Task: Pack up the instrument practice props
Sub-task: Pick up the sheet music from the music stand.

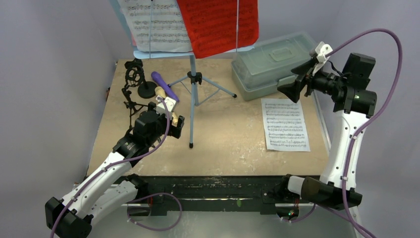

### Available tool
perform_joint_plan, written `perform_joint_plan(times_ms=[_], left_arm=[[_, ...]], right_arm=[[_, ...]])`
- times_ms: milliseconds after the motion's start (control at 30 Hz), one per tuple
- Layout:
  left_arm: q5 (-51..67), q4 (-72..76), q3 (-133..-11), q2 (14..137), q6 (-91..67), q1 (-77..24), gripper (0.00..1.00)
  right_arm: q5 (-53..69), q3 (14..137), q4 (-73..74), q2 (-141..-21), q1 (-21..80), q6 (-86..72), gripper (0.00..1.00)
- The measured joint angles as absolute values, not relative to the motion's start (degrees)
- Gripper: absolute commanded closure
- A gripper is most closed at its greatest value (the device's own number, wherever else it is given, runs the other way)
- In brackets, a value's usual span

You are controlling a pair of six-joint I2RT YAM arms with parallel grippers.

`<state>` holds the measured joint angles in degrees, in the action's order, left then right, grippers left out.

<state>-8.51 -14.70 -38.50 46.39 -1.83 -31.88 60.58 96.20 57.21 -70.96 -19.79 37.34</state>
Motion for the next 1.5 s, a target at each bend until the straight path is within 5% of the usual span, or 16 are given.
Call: perform_joint_plan(times_ms=[333, 733, 1500], left_arm=[[-8.5, -14.7, -38.5, 46.4, -1.8, -31.9, 0.01], [-8.6, -14.7, -38.5, 46.9, -1.8, -31.9, 0.01], [-8.8, -14.7, -38.5, 48.2, -1.8, -31.1, 0.01]], right_arm=[[66.1, 98.7, 35.1, -71.7, -9.4, 1.9, 0.1], [70.3, 96.8, -8.8, -77.5, -6.2, -45.2, 0.12], [69.7, 101.0, -18.1, -85.1, -2.7, -52.9, 0.12]])
